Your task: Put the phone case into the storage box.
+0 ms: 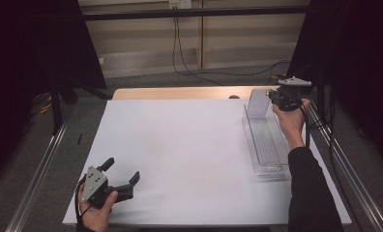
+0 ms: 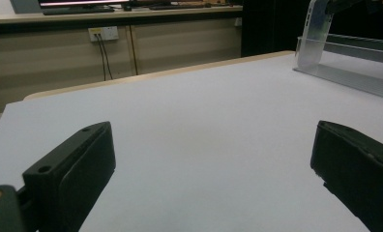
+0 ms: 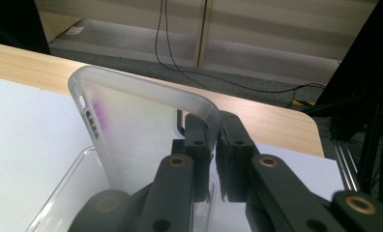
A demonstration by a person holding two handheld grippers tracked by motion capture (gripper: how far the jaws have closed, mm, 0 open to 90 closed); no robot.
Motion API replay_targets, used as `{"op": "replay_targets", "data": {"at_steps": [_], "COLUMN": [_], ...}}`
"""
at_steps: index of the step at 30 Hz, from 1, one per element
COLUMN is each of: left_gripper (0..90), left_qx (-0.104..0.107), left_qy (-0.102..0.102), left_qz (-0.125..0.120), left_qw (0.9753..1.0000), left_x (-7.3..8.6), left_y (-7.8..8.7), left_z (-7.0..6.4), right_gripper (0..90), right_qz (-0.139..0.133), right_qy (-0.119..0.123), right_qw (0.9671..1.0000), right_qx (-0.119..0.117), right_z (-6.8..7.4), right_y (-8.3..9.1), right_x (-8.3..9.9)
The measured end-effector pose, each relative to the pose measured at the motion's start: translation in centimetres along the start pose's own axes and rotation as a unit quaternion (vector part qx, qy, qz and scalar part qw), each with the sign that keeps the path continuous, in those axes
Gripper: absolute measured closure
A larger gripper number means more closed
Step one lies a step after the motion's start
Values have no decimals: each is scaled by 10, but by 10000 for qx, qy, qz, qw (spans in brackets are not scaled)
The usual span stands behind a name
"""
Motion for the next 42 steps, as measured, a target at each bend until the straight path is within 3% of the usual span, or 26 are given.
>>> {"op": "replay_targets", "data": {"at_steps": [9,24,42], "left_gripper": [23,23,22], "left_qx": [1,19,19], "left_qy": [105,46,61], "left_qz": [-25,-30,-17], "left_qw": [9999,10000,10000], "left_x": [0,-1,0], "left_y": [0,1,1], "left_z": [0,-2,-2], "right_gripper": [831,809,647], "right_qz": [31,20,-138], "right_qy": [-8,-90,-173], "right_qw": [10000,10000,9997], "right_qx": [-33,-24,-97], "right_z": [-1,-3,-3], "right_y": [0,1,5], "right_x": [-1,1,0]}}
Point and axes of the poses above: each handheld gripper's, and its own axes: y roughly backward along the jaws, x roughly out of its underside, z roughly to its left, the point moved 2 cm from there along -y, roughly forward along the jaws, and after that the axes turned 10 degrees about -x, right-handed, at the moved point
